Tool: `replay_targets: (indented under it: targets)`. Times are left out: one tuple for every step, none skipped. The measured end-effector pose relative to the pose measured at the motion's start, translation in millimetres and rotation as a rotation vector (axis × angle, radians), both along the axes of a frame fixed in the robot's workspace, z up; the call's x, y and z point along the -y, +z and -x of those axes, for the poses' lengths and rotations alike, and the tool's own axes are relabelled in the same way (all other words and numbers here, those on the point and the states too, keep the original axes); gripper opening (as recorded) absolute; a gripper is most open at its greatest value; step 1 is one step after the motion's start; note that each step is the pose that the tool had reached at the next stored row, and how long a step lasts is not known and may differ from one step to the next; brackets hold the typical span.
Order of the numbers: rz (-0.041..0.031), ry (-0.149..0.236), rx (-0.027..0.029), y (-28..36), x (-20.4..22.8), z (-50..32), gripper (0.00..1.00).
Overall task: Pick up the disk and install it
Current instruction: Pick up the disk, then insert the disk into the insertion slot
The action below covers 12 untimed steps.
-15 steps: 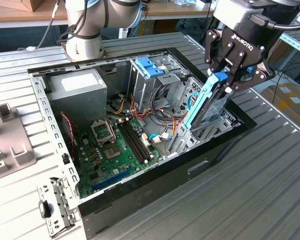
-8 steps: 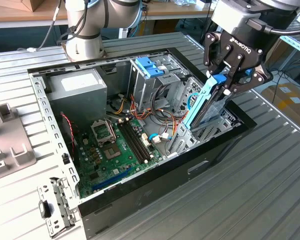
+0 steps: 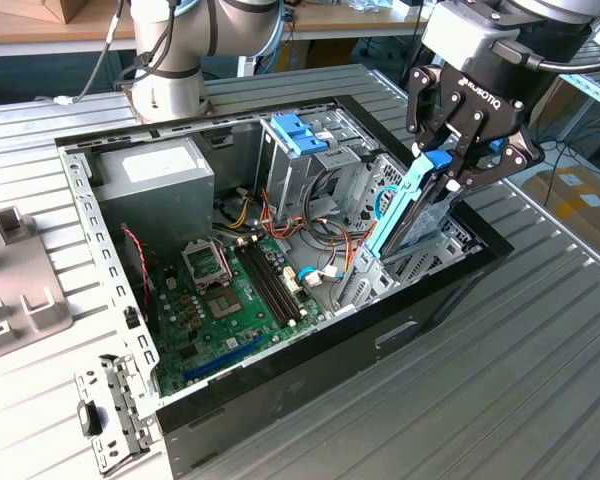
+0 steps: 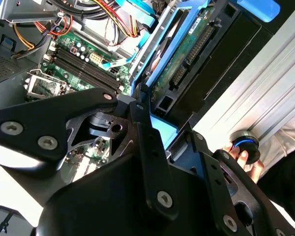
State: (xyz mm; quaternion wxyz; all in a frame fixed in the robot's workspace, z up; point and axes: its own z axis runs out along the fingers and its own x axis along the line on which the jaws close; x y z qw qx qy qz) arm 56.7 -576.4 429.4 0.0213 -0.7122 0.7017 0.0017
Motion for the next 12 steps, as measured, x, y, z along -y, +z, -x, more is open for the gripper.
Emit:
replay_targets:
  targets:
    - [0.0, 0.0, 0.0, 0.0, 0.0, 0.0, 0.37]
    - [0.0, 0.0, 0.0, 0.0, 0.0, 0.0, 0.37]
    - [0.0, 0.0, 0.0, 0.0, 0.0, 0.0, 0.37]
    - [0.0, 0.0, 0.0, -0.1, 0.0, 0.0, 0.37]
    - [0.0, 0.0, 0.0, -0.1, 0.0, 0.0, 0.37]
    - [0.0, 0.0, 0.0, -0.1, 0.0, 0.0, 0.37]
    - [0.0, 0.0, 0.0, -0.1, 0.0, 0.0, 0.37]
    - [0.0, 0.0, 0.0, -0.1, 0.0, 0.0, 0.44]
    - [0.0002, 0.0, 0.0, -0.1, 0.0, 0.0, 0.51]
    - [0.0, 0.0, 0.0, -0.2, 0.0, 0.0, 0.51]
    - [0.0, 0.0, 0.0, -0.2, 0.0, 0.0, 0.51]
    - [0.0, 0.0, 0.0, -0.2, 0.0, 0.0, 0.51]
